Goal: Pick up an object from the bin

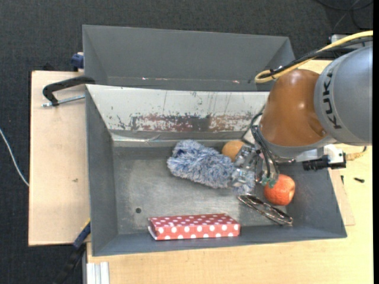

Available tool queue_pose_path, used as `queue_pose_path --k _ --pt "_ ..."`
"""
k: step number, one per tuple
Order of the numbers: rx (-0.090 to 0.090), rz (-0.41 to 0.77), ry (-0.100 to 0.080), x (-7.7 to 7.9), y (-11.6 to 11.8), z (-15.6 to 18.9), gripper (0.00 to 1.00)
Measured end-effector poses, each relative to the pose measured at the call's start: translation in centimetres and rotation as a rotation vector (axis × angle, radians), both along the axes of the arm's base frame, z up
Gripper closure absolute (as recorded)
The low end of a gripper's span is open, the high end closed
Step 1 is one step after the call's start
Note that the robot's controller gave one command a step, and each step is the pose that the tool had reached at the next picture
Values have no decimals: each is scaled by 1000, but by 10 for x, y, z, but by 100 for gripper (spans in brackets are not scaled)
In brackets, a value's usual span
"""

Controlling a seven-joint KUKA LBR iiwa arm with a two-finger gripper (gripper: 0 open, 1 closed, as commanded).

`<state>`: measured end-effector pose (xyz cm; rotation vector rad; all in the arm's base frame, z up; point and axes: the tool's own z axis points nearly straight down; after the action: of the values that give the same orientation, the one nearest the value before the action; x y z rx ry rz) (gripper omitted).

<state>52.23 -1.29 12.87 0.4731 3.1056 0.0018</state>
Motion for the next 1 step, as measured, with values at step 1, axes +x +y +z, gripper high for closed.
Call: queue_pose_path --k 1 --pt "0 0 -5 1 0 15 100"
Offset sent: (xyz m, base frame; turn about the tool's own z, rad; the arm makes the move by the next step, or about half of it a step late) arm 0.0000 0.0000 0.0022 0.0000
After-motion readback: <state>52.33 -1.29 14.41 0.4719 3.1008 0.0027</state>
